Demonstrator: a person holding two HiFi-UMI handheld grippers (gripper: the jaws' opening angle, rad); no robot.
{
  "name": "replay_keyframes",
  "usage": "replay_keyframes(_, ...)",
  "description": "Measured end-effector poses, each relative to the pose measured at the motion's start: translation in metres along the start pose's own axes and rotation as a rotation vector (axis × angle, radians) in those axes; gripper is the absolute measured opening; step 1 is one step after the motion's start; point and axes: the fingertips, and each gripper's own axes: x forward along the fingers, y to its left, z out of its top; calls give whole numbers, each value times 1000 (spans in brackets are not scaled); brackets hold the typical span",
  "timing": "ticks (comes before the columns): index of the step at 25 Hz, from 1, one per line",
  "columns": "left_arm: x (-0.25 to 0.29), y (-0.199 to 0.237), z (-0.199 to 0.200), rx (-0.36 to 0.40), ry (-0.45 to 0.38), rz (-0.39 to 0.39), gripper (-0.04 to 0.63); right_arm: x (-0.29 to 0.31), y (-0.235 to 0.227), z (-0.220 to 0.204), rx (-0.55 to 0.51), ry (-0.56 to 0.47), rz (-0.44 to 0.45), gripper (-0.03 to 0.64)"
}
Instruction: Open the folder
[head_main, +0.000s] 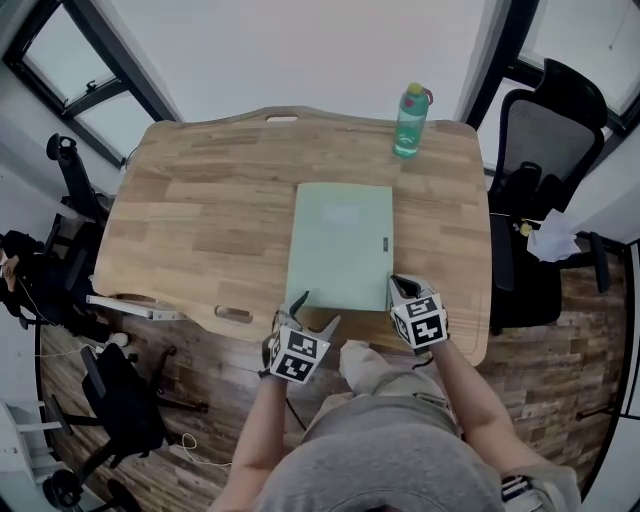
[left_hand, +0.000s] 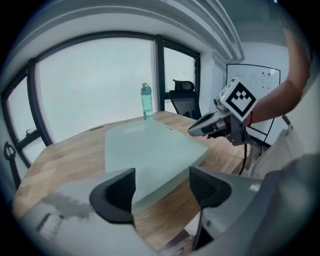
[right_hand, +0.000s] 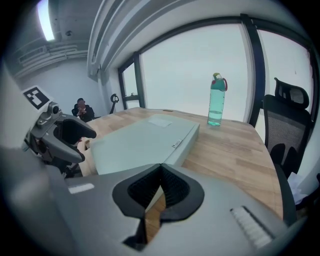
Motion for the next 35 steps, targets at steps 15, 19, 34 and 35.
replay_keyframes(15,21,18,-8,147,75,30,377,11,-1,-7,66,36,35,2)
replay_keyframes(19,21,15,-6,176,72,11,364,11,-1,-8,77,42,31,2)
replay_keyframes(34,-1,10,8,45,-41,-27,193,8,-2,-8,108,32,46,2)
replay_keyframes(35,-2,10,8,47,-46,-23,188,9,-2,-8,105,32,47,3)
